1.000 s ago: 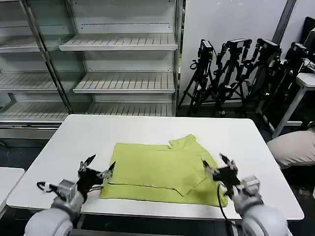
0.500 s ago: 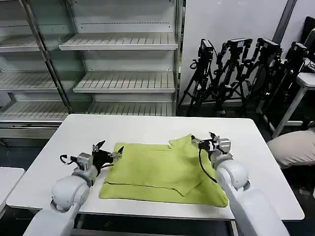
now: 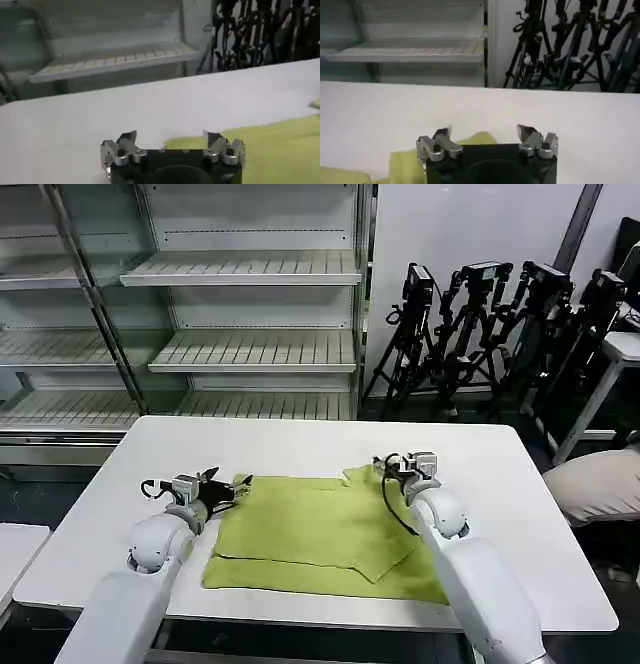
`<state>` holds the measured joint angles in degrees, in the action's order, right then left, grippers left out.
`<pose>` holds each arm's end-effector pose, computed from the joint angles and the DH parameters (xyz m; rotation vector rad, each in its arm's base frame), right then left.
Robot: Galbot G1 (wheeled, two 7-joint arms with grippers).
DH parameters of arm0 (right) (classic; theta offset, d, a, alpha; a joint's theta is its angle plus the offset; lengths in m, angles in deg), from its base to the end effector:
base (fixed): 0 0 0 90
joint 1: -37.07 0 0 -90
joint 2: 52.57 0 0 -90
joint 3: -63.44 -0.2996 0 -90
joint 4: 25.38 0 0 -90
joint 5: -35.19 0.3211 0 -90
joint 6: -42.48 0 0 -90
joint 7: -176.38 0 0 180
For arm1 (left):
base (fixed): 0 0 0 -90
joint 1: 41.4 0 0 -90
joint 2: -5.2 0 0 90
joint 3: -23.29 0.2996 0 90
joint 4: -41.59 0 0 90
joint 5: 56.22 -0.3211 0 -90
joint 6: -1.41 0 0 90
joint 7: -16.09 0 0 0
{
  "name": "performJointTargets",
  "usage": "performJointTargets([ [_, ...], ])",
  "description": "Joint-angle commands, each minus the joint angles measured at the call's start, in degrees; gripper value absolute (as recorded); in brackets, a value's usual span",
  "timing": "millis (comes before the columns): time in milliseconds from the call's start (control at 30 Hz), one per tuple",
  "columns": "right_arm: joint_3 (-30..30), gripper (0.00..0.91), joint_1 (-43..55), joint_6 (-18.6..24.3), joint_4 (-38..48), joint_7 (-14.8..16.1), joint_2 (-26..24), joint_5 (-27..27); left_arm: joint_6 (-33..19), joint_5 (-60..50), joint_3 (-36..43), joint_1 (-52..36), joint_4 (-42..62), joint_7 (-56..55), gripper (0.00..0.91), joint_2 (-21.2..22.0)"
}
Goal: Fold and organize the clothes.
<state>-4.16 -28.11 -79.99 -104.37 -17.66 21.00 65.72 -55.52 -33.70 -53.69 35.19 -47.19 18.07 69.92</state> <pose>0.4241 0.0131 -0.2227 0.1456 -2.6760 0.0168 0.3757 0.0655 -0.2270 -0.2706 -2.6684 -0.1611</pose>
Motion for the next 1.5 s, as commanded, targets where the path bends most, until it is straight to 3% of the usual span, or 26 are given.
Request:
performJointTargets([
  [33, 0.9, 0.907, 2.4, 0.1, 4.7, 0.3, 1.3, -0.7, 0.0, 0.2, 0.6, -2.5, 4.6, 0.5, 0.907, 0.8],
  [133, 0.8, 0.907, 1.9, 0.0, 4.2, 0.5, 1.3, -0.6, 0.0, -0.2, 0.8, -2.4, 4.5, 0.5, 0.907, 0.8],
  [167, 0.8, 0.746, 1.8, -0.1, 4.0, 0.6, 1.3, -0.6, 0.0, -0.3, 0.8, -2.4, 4.5, 0.4, 0.514, 0.7],
  [200, 0.8, 0.081, 1.7, -0.1, 3.9, 0.5, 1.3, -0.6, 0.0, -0.5, 0.9, -2.3, 4.5, 0.4, 0.252, 0.7],
  [233, 0.8, 0.0, 1.6, -0.3, 3.8, 0.5, 1.3, -0.5, 0.0, -0.6, 0.9, -2.3, 4.5, 0.4, 0.01, 0.6],
  [433, 0.6, 0.0, 1.1, -0.6, 3.2, 1.2, 1.0, 1.7, 0.0, -0.7, 0.6, -1.9, 4.5, 0.9, 0.01, 0.2],
  [900, 0.6, 0.0, 0.5, -0.4, 2.3, 3.1, 0.6, 0.7, 0.0, -1.0, 1.2, -0.1, 2.7, 1.6, 0.02, 0.1],
  [1167, 0.9, 0.0, -1.0, 3.7, -0.2, 4.1, -0.8, -1.4, -0.1, -0.2, 1.2, 0.5, -0.6, -0.7, 0.02, 0.5],
  [1300, 0.1, 0.0, -4.3, 3.2, -8.0, 3.0, -3.4, 0.7, -0.1, 1.0, -0.1, 2.6, -5.5, -1.7, 0.02, 0.0],
  [1500, -2.5, 0.0, -13.6, 2.6, -21.4, 2.1, -8.1, 3.2, 0.0, 2.7, -4.5, 12.7, -16.5, -3.0, 0.02, -1.1],
])
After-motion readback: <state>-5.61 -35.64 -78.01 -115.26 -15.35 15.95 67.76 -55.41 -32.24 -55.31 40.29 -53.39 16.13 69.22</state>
